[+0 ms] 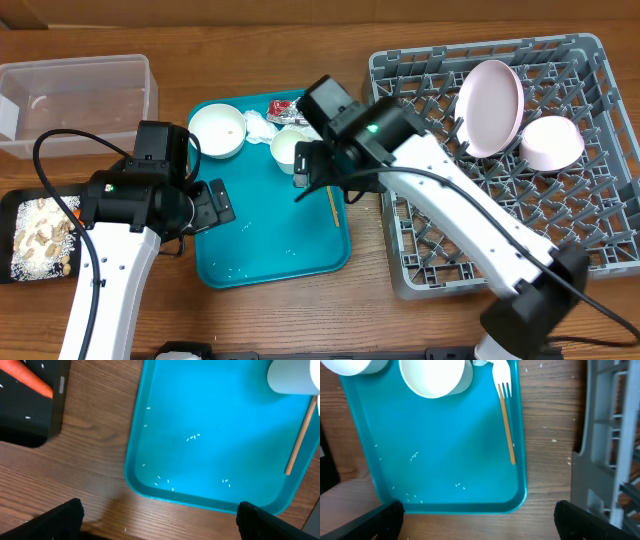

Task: Sort waste into correct bins and load items into the dishwasher rack
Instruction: 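Move the left gripper to the white bowl and grasp its rim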

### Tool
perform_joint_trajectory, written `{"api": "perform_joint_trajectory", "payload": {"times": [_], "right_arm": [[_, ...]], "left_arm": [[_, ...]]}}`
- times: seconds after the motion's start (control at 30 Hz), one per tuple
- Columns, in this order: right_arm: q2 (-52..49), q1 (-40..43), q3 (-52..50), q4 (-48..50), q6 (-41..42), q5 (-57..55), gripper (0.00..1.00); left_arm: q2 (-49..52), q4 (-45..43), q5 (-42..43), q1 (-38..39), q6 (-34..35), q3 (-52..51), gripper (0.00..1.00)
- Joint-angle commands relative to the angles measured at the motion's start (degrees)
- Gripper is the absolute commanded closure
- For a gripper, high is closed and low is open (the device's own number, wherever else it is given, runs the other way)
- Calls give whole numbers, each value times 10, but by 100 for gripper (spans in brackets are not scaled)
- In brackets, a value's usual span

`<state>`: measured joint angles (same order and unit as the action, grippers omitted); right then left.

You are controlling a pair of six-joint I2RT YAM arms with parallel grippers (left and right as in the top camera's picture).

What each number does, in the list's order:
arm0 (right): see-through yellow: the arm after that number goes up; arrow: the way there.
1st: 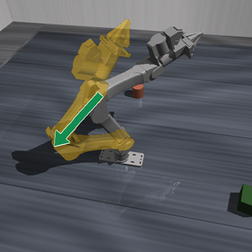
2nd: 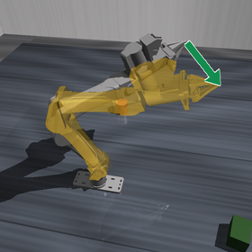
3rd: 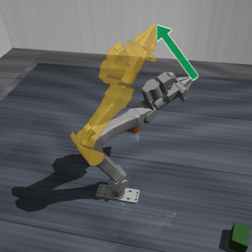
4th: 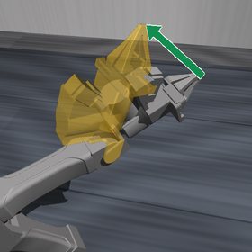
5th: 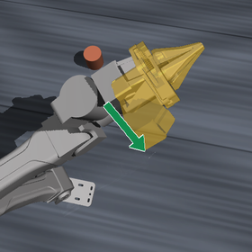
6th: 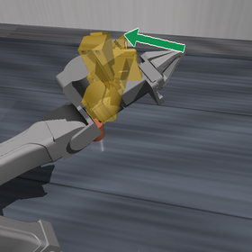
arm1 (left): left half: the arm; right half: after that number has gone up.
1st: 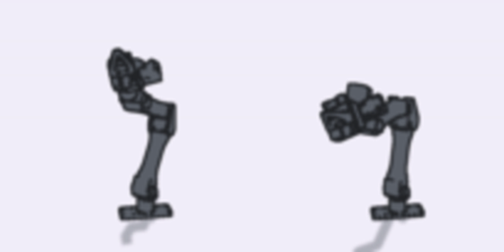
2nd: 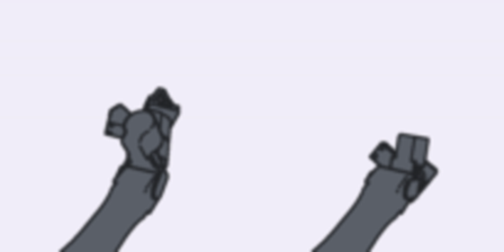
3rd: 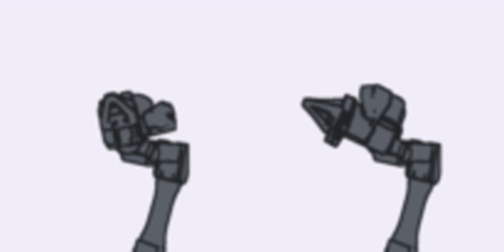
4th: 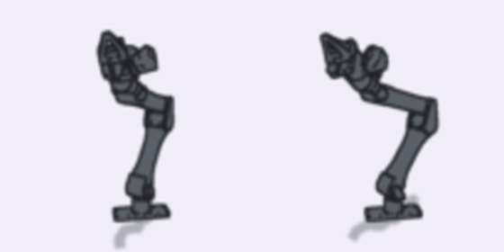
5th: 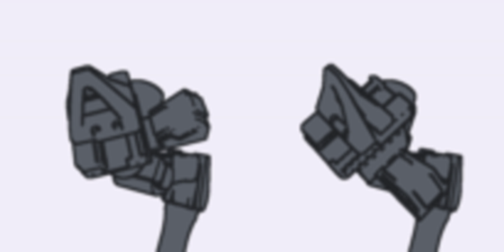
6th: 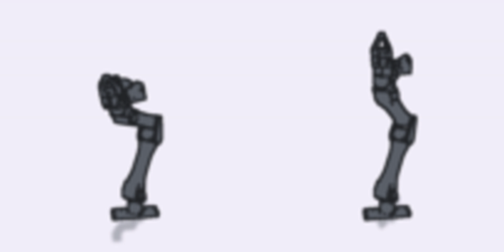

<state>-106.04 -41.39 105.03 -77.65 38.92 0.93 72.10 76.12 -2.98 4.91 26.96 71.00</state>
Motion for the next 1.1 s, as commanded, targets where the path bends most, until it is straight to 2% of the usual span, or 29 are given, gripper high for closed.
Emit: {"api": "perform_joint_trajectory", "payload": {"times": [0.0,0.17,0.3,0.47,0.67,0.8,1.07], "right_arm": [[-5,-2,7,15,5,6,0],[-5,-2,6,60,6,6,0],[-5,-1,-2,77,6,2,0],[-5,0,-9,84,6,-63,0],[-5,24,-8,85,6,-73,0],[-5,50,-8,73,5,-73,0],[-5,74,-8,64,5,-73,0]], "left_arm": [[-8,-9,-21,2,9,10,0],[4,-29,-45,-16,24,10,0],[26,-34,16,-80,37,10,0],[67,-47,136,-132,-65,10,0],[96,-98,140,-132,-60,10,0],[121,-149,140,-132,-16,10,12],[215,-254,140,-131,53,11,25]]}}
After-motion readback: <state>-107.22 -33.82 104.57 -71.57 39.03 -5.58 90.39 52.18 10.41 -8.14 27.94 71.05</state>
